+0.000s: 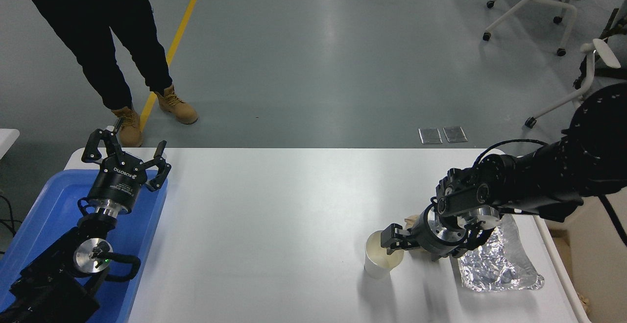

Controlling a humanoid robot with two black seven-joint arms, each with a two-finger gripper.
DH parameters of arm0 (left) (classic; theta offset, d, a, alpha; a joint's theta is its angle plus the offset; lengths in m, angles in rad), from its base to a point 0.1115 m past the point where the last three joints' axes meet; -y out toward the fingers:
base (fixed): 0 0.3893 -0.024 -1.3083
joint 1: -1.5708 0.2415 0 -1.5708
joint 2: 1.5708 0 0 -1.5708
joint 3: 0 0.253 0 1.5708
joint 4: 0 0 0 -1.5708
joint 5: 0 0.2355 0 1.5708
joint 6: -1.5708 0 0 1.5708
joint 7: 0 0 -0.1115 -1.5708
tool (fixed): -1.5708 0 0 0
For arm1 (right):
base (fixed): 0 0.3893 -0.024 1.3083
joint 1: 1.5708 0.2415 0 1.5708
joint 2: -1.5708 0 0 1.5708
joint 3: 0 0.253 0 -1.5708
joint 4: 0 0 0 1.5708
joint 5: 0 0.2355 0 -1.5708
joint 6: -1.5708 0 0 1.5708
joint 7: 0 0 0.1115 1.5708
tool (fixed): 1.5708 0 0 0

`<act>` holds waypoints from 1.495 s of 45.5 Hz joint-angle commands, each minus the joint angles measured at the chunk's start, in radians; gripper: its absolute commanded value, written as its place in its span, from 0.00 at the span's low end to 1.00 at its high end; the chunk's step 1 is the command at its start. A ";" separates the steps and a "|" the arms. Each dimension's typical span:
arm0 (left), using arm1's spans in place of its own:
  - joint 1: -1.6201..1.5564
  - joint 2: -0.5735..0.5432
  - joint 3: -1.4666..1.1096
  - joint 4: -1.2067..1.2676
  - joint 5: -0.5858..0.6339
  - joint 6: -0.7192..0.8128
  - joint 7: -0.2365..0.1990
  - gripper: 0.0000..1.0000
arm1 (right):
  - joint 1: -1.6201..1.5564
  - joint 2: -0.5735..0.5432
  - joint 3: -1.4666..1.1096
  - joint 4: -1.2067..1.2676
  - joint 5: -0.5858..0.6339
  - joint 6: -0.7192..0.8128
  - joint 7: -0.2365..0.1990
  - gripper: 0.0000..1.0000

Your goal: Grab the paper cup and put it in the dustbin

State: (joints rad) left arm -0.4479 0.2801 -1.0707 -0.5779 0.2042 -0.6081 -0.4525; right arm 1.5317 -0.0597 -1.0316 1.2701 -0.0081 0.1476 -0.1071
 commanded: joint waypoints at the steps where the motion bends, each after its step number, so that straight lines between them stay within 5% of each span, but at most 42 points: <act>1: 0.000 -0.001 0.000 0.001 0.000 0.001 0.000 0.98 | -0.016 0.005 0.021 0.002 -0.069 -0.034 0.004 0.00; 27: 0.000 0.001 0.000 0.001 0.001 0.001 0.000 0.98 | 0.076 -0.063 0.039 0.028 -0.069 -0.026 0.007 0.00; 47: 0.000 0.001 0.000 0.000 0.000 0.001 0.000 0.98 | 0.508 -0.345 0.076 0.160 -0.065 0.135 0.007 0.00; 68: 0.000 0.001 0.000 0.001 0.000 0.001 0.000 0.98 | 0.751 -0.512 0.076 0.161 -0.064 0.294 0.007 0.00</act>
State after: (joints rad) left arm -0.4480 0.2803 -1.0707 -0.5776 0.2043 -0.6076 -0.4526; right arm 2.1763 -0.4894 -0.9573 1.4246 -0.0724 0.3725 -0.0999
